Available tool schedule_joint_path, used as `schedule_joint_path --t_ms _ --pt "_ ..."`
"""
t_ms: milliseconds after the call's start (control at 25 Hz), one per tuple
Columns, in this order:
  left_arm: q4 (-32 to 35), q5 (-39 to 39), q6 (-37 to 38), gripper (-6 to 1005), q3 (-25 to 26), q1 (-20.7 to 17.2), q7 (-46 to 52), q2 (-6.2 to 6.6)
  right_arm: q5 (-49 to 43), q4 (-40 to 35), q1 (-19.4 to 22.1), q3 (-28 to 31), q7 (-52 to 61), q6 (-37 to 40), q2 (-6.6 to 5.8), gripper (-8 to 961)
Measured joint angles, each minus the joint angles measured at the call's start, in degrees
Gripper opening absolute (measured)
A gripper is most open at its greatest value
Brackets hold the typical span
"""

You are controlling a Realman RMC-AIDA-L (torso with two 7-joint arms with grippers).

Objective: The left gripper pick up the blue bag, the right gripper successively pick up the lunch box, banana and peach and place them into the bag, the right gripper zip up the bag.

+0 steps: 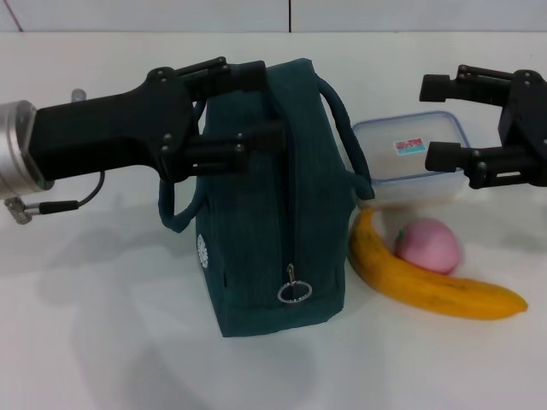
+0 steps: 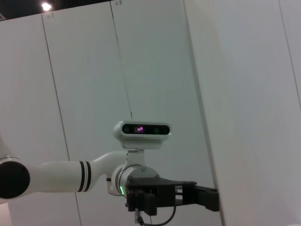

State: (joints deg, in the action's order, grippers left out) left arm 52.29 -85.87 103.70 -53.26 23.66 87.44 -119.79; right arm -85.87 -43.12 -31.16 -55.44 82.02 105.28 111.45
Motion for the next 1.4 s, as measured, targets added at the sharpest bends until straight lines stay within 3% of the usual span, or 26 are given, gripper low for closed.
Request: schedule_joint_path --t_ms 640,760,920,1080,1400 --pt "1.3 0.5 -0.4 839 0.9 0.2 3.0 0.37 0.0 0.1 -0.2 -0.1 0.1 -0.1 0.0 875" --pt "9.4 -3.2 -1.9 838 3.2 0.7 15.6 1.98 -0.1 0.1 -0.1 0.0 0.1 -0.1 -0.01 872" --pt "21.5 -18.4 -3.6 838 3.6 3.2 39.3 5.37 -1.1 0.1 0.2 0.2 0.1 -0.4 0.0 870" --pt "26.7 -29.6 -3.1 837 3.4 5.6 53.1 5.92 -1.4 0.7 0.6 0.3 -0.9 -0.6 0.08 867" --pt "25.3 -30.4 1.0 836 3.4 7.6 64.7 7.54 -1.5 1.6 1.3 0.2 -2.3 -0.7 0.21 861"
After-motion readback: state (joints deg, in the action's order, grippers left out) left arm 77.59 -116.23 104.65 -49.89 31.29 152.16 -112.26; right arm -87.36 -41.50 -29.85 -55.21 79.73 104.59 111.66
